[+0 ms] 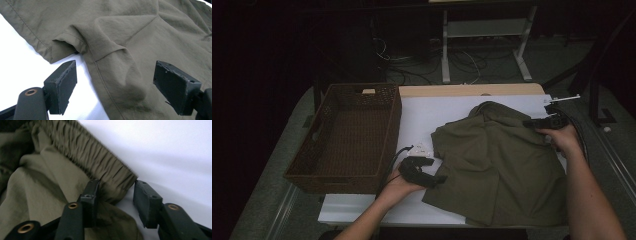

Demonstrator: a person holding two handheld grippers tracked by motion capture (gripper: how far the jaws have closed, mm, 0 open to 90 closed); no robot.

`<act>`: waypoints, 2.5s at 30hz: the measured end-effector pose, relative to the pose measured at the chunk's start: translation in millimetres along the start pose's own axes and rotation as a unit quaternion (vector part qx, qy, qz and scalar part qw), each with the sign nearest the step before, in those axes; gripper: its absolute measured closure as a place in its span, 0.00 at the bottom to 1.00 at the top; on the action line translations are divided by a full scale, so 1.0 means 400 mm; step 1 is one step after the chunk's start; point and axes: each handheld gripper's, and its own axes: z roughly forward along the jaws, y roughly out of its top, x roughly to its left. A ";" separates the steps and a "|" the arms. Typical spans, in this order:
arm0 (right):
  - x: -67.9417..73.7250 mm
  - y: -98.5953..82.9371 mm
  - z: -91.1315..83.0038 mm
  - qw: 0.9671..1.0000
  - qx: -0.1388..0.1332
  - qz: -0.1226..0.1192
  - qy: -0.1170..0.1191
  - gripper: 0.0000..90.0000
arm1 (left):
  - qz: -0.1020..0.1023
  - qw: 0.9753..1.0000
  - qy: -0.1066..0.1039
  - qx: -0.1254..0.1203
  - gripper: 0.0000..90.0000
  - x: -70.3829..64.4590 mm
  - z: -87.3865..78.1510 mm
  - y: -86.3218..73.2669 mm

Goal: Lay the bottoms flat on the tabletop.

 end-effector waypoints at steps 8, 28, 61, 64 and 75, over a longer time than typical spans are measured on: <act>0.027 0.004 -0.005 0.999 -0.003 -0.043 -0.004 0.83 | 0.002 1.000 0.003 -0.001 0.21 0.004 -0.005 0.001; 0.019 0.108 -0.055 0.996 -0.040 -0.063 -0.048 0.86 | 0.002 1.000 0.003 0.000 0.21 0.009 -0.002 0.002; 0.005 0.080 -0.080 0.995 -0.068 -0.032 -0.063 0.57 | -0.008 1.000 -0.004 -0.005 0.21 0.015 -0.008 0.006; 0.017 0.055 -0.098 0.995 -0.065 -0.043 -0.059 0.57 | -0.008 1.000 -0.006 -0.006 0.21 0.014 -0.010 0.004; 0.033 -0.040 -0.158 0.995 -0.065 -0.042 -0.067 0.56 | -0.003 1.000 -0.012 -0.006 0.16 0.011 -0.010 0.000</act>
